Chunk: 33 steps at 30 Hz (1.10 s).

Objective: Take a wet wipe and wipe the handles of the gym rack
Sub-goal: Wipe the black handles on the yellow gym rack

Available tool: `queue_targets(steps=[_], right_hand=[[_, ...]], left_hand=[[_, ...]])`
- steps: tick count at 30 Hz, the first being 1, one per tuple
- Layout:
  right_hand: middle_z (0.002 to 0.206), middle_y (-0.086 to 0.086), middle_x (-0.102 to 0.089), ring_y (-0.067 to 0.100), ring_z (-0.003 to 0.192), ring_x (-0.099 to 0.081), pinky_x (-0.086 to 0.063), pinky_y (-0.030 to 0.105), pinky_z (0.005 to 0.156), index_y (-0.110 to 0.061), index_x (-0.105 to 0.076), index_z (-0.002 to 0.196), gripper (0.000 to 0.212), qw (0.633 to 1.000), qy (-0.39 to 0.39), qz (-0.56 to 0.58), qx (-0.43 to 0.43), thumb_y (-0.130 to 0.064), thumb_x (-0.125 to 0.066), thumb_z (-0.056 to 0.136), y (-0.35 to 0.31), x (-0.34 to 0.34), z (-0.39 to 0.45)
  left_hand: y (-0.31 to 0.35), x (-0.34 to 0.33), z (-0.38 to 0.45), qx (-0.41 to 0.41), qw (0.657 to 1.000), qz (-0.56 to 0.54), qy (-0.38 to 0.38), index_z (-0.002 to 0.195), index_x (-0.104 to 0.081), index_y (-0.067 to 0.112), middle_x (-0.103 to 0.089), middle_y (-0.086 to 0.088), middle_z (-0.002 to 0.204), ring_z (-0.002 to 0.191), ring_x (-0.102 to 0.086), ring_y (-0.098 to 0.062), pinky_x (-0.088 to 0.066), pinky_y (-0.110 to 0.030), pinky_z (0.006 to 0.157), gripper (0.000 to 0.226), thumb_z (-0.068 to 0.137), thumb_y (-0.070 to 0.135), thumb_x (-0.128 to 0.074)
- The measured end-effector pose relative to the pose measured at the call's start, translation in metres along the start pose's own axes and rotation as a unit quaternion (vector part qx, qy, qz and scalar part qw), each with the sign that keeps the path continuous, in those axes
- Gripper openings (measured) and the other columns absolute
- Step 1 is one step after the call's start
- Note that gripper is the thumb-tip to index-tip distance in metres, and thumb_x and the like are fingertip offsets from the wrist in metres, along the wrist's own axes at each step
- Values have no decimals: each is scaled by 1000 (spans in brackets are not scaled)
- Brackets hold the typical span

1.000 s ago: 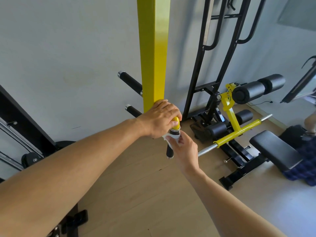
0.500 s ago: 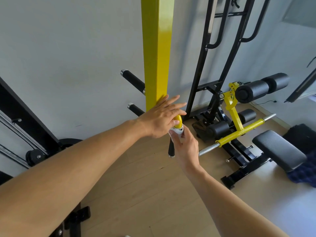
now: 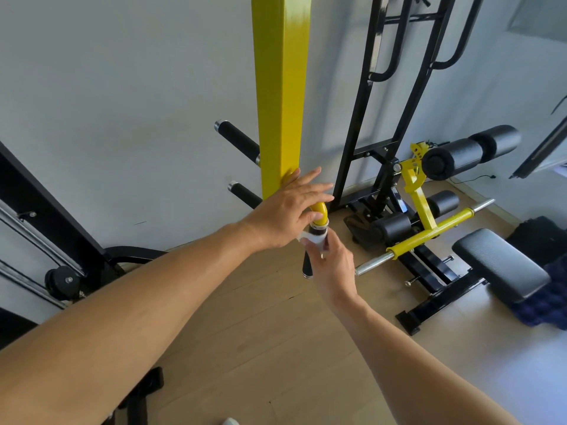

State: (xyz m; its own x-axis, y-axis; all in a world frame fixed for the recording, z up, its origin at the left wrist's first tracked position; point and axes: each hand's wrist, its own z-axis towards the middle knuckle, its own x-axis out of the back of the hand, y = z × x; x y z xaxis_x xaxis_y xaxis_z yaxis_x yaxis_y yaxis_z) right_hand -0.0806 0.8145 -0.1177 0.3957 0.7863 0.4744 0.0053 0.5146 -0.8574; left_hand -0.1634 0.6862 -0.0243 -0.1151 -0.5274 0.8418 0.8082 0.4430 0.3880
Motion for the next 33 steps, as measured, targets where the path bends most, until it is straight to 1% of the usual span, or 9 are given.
queue_targets(steps=[3, 7, 9, 14, 19, 22, 25, 30, 33], right_hand=[[74, -15, -61, 12, 74, -57, -38, 27, 56, -36, -54, 90, 11, 998, -38, -18, -56, -42, -62, 94, 18, -5, -8], [75, -17, -63, 9, 72, -58, -44, 26, 59, -33, -64, 105, 14, 999, 44, 12, 8, -40, -66, 93, -1, 1, 1], [76, -15, -65, 11, 72, -60, -47, 27, 61, -34, -64, 103, 12, 996, 72, 35, 33, -39, -68, 92, -9, 2, 7], [76, -19, -65, 10, 76, -61, -40, 24, 59, -37, -64, 110, 18, 999, 10, -18, -33, -42, -64, 92, 12, -3, -2], [108, -17, -72, 2, 94, -64, -48, 19, 77, -34, -59, 136, 45, 996, 86, 38, 7, -28, -70, 92, 5, 0, 1], [109, -13, -72, 6, 93, -66, -53, 25, 76, -40, -44, 147, 59, 997, 72, 10, 13, -33, -68, 94, 9, -1, -3], [103, -12, -73, 11, 92, -68, -51, 27, 73, -47, -39, 147, 58, 999, 37, -32, -3, -36, -63, 96, 20, -4, -11], [122, -15, -70, 3, 106, -66, -52, 23, 82, -39, -47, 145, 52, 994, 97, 34, 24, -38, -64, 96, 3, 0, -4], [113, -11, -72, 7, 96, -68, -53, 25, 76, -42, -44, 144, 52, 996, 77, 19, 35, -40, -63, 96, 5, 1, 1]], left_hand=[[0, -3, -1, -6, 1000, 1, 8, 141, -56, 15, -41, -1, 160, 157, -13, -19, 1, -39, 128, 40, 101, 15, -57], [-3, -6, 0, -20, 1000, 21, 9, 147, -50, 15, -33, -1, 164, 157, -8, -20, -2, -42, 128, 44, 103, 17, -52], [-6, -9, -2, -30, 999, 41, 14, 150, -45, 14, -30, -1, 165, 157, -7, -21, -3, -43, 128, 47, 104, 19, -48], [-7, -18, -8, -38, 996, 61, 43, 151, -44, 15, -32, -3, 164, 157, -11, -27, -11, -52, 127, 49, 103, 18, -53], [-7, -15, -9, -44, 996, 60, 44, 149, -47, 13, -35, -6, 163, 157, -14, -27, -13, -52, 126, 48, 102, 21, -56], [-8, -16, -13, -49, 996, 59, 48, 150, -46, 13, -34, -7, 163, 157, -14, -27, -13, -51, 127, 51, 101, 22, -60], [-10, -20, -20, -50, 995, 64, 53, 151, -44, 15, -32, -5, 164, 157, -12, -25, -23, -51, 125, 57, 99, 23, -63], [-11, -19, -28, -44, 995, 66, 60, 153, -42, 19, -33, 0, 164, 157, -16, -22, -43, -51, 114, 62, 97, 27, -66], [-8, -19, -27, -34, 995, 65, 65, 153, -42, 19, -35, 1, 164, 156, -17, -21, -46, -51, 112, 61, 97, 29, -65]])
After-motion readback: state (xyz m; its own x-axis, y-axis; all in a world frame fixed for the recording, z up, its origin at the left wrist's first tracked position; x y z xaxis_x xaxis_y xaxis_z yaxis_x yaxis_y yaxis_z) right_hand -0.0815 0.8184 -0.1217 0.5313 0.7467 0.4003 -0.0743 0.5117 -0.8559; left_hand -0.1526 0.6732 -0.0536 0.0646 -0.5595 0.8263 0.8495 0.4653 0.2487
